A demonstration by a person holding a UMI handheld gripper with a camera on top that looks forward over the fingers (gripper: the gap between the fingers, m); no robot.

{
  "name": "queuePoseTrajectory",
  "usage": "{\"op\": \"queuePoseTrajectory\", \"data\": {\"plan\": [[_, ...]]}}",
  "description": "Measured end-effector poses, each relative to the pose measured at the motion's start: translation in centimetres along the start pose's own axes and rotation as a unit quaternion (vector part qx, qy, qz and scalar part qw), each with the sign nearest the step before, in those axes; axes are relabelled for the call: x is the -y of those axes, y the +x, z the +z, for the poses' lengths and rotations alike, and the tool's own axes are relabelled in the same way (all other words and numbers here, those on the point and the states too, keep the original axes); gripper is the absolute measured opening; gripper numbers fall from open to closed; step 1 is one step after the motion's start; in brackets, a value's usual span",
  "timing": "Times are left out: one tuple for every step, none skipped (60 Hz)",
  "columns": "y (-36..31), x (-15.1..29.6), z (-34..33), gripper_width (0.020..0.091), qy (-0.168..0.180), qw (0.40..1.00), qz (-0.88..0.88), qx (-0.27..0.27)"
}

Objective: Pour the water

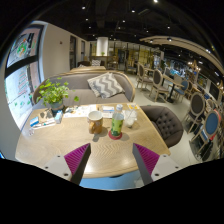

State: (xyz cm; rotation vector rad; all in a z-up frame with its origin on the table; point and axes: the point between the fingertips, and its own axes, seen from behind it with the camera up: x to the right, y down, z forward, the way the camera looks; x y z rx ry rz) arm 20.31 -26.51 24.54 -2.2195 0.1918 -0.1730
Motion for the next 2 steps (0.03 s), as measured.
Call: {"op": "queuePoseTrajectory", "data": {"plan": [[-0.01, -0.01, -0.05, 0.0854, 0.0, 1.0, 0.002, 0.0], [-0.01, 0.0, -0.11, 0.0856, 0.001, 1.0, 0.002, 0.001]]}}
